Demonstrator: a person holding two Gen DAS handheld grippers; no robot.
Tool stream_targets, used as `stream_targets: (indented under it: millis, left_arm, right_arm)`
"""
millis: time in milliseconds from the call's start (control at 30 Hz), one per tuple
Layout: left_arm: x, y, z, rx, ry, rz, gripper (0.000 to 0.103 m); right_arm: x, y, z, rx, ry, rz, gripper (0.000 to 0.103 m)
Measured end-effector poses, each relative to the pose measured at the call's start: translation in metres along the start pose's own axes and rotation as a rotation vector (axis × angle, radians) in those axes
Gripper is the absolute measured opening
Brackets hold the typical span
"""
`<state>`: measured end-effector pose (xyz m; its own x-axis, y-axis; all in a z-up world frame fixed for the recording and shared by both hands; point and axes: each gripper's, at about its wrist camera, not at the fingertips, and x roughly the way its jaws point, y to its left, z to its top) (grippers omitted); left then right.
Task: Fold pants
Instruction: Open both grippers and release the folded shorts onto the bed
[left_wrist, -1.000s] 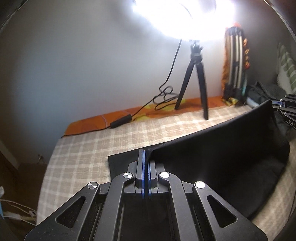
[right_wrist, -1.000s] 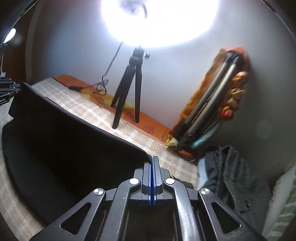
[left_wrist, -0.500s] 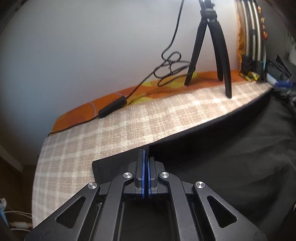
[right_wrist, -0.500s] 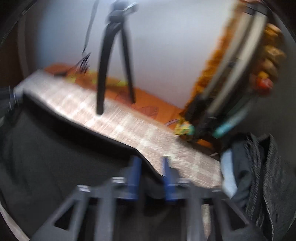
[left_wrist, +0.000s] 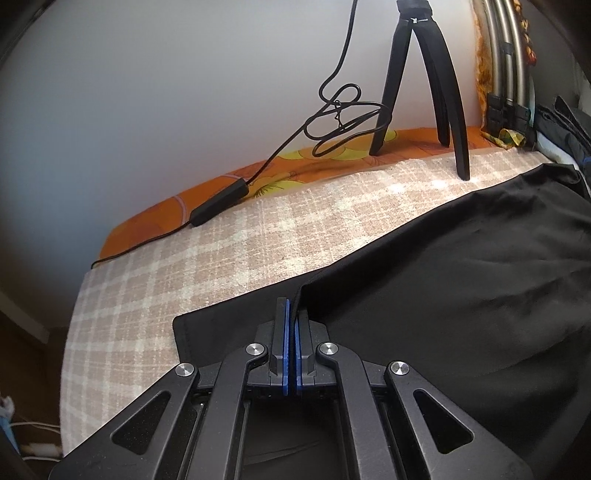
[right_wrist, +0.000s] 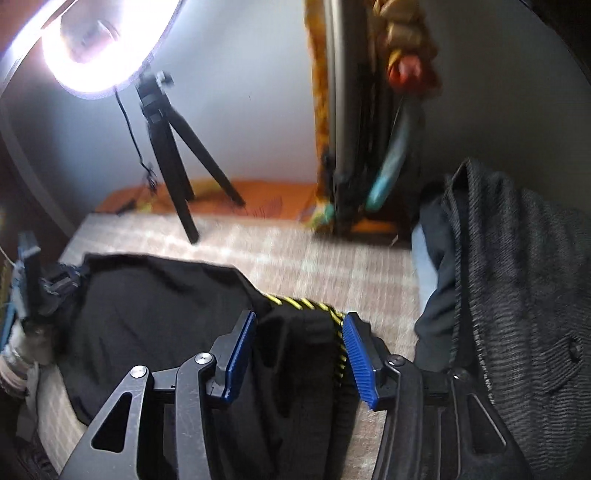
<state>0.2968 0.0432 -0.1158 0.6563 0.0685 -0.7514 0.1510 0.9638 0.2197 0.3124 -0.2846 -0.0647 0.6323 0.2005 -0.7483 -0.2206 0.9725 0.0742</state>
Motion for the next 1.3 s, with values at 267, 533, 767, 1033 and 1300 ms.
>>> stream_targets:
  millis: [267, 533, 767, 1033, 1300]
  left_arm:
    - [0.001, -0.001, -0.002, 0.0, -0.001, 0.0, 0.001]
    - [0.002, 0.001, -0.002, 0.005, 0.001, 0.002, 0.001]
    - [0.002, 0.009, 0.004, -0.017, 0.019, 0.035, 0.028]
    - [-0.006, 0.057, 0.017, -0.068, 0.022, 0.154, 0.055]
    - [-0.045, 0.115, 0.006, -0.22, -0.009, 0.162, 0.055]
  right_arm:
    - [0.033, 0.0, -0.015, -0.013, 0.009, -0.037, 0.025]
    - [-0.011, 0.004, -0.03, -0.032, -0.166, -0.245, 0.024]
    - [0.023, 0.017, -0.026, -0.107, -0.067, -0.376, 0.029]
    - [0.02, 0.013, -0.023, -0.097, -0.08, -0.393, 0.053]
    - [-0.026, 0.038, -0.03, -0.129, -0.164, -0.368, 0.068]
